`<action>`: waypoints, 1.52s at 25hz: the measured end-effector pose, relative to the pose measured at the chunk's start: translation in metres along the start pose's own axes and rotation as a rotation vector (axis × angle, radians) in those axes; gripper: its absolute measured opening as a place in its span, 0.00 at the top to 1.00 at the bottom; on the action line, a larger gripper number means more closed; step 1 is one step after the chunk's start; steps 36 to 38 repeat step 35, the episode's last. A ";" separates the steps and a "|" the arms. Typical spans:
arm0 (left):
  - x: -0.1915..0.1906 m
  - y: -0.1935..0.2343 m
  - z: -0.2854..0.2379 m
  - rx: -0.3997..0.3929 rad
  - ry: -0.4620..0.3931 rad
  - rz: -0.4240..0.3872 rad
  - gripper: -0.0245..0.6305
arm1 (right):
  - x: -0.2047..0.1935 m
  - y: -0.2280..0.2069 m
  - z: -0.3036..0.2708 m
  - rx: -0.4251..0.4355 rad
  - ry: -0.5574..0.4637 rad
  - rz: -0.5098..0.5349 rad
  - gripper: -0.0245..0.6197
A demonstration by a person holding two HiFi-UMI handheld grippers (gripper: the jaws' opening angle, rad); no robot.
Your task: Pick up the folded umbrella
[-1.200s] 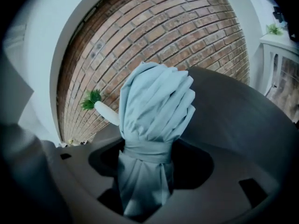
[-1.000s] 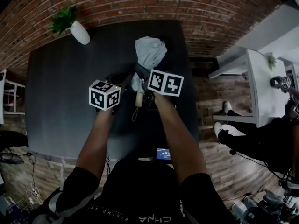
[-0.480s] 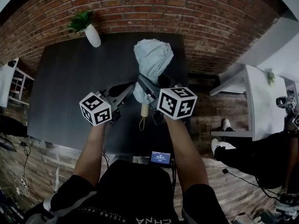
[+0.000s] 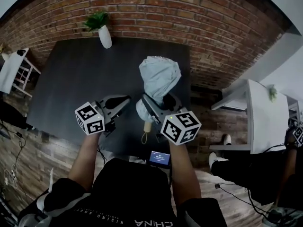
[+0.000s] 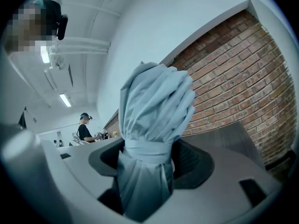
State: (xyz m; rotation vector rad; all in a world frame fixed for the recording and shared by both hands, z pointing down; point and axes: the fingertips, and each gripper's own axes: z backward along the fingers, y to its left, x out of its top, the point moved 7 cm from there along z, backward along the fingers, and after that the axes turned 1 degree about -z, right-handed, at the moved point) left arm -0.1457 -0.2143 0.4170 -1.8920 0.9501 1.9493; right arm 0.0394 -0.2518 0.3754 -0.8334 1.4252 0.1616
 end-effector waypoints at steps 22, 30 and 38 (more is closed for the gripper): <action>0.007 -0.013 0.007 -0.017 -0.065 0.037 0.96 | -0.010 0.013 -0.004 0.036 -0.021 -0.012 0.49; 0.003 -0.012 0.007 -0.006 -0.055 0.040 0.96 | -0.011 0.012 -0.004 0.032 -0.023 -0.024 0.49; 0.005 -0.013 0.005 -0.003 -0.054 0.037 0.96 | -0.010 0.013 -0.004 0.033 -0.016 -0.016 0.49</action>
